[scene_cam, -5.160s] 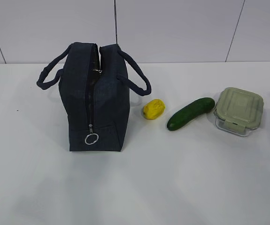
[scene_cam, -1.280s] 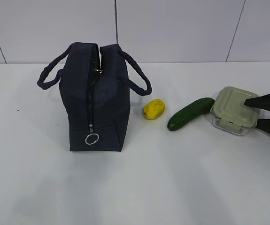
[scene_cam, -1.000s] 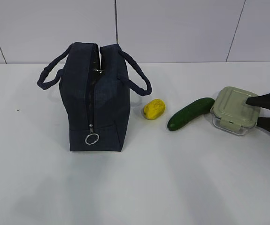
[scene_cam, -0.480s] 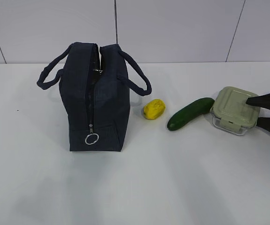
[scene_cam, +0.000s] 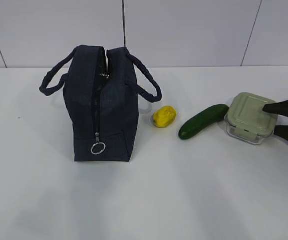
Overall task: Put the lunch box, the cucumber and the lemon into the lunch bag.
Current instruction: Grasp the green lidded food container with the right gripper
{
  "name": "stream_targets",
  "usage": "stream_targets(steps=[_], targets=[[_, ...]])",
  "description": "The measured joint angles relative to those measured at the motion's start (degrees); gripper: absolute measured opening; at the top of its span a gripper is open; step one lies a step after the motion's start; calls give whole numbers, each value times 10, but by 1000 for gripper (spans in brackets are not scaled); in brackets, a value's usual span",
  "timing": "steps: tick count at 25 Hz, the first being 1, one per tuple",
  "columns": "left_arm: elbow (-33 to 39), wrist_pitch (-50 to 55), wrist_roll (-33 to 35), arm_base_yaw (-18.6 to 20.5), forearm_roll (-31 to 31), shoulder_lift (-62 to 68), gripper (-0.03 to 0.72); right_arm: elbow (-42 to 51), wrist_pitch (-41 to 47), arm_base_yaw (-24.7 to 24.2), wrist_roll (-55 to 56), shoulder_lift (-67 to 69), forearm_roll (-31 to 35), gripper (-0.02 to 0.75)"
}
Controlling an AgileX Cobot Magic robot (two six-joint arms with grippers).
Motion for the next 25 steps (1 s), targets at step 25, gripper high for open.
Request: stream_targets(steps=[25], targets=[[0,0,0,0,0,0,317,0,0,0,10,0,-15,500]])
